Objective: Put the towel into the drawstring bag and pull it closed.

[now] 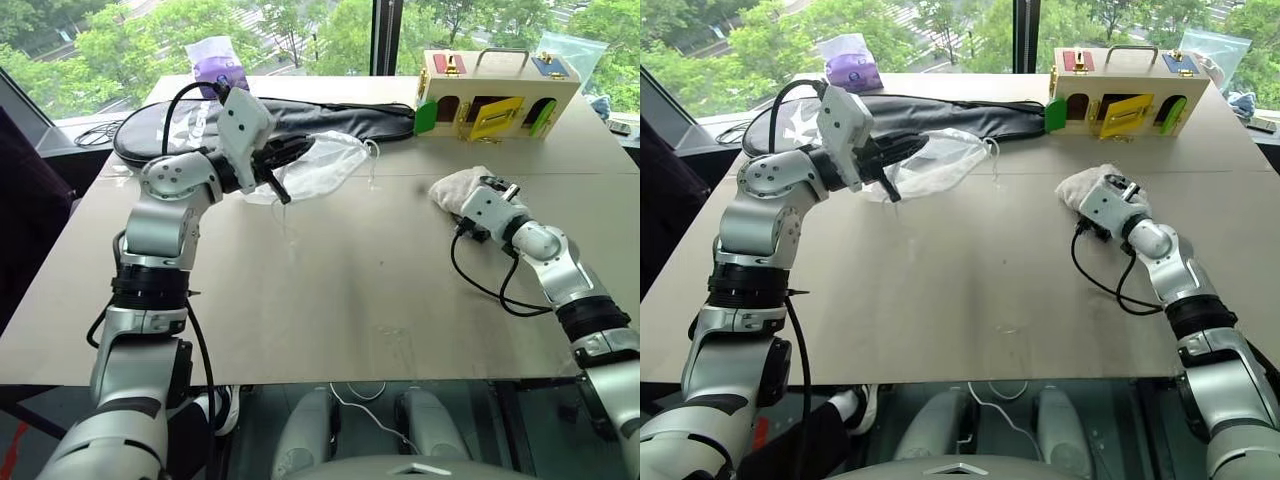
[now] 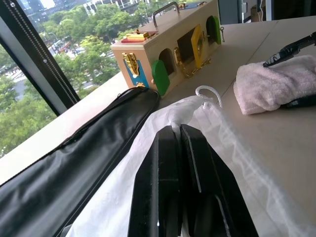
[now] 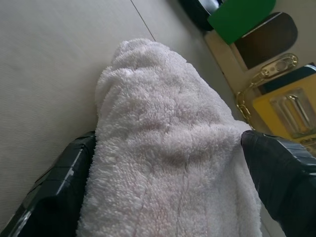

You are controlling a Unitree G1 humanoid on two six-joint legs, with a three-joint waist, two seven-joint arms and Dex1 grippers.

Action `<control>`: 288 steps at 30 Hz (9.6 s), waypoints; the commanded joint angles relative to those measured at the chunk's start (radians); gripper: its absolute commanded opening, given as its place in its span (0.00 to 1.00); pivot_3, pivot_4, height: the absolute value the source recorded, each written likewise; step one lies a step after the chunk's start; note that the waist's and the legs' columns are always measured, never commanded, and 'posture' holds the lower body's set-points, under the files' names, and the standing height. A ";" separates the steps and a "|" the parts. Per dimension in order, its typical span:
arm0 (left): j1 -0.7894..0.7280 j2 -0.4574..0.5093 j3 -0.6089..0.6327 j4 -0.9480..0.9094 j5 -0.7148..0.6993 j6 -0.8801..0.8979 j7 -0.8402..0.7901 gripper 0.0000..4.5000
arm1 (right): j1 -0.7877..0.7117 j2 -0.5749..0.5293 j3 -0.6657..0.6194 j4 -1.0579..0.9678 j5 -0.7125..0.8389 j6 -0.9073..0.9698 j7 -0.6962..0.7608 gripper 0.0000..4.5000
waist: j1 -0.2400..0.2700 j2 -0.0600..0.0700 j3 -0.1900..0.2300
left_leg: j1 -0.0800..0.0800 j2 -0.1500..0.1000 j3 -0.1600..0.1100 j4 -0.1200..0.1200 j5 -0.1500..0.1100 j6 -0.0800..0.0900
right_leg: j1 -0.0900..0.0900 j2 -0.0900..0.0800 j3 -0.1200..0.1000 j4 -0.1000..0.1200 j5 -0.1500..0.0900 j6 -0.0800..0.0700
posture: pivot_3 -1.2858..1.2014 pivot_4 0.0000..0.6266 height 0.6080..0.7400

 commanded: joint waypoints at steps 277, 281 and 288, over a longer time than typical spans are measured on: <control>0.240 -0.186 -0.144 0.226 0.069 -0.402 -0.205 0.42 | 0.263 0.260 -0.311 -0.816 0.678 0.512 0.068 0.00 | 0.007 -0.003 0.008 | -0.001 -0.001 -0.004 -0.003 0.000 0.000 | -0.001 -0.001 -0.004 0.001 -0.001 0.002 | 0.52 0.24 1.00; 0.255 -0.182 -0.147 0.216 0.073 -0.400 -0.209 0.08 | 0.257 0.259 -0.311 -0.811 0.679 0.512 0.069 0.00 | 0.007 -0.003 0.008 | -0.001 -0.001 -0.004 -0.003 0.000 0.000 | -0.001 -0.001 -0.004 0.001 -0.001 0.002 | 0.52 0.24 1.00; 0.233 -0.230 -0.084 0.234 0.075 -0.517 -0.098 0.03 | 0.241 0.271 -0.320 -0.788 0.673 0.484 0.055 0.00 | 0.008 -0.004 0.008 | -0.001 0.000 -0.005 -0.003 0.000 0.000 | -0.001 -0.001 -0.004 0.000 -0.001 0.002 | 0.52 0.24 1.00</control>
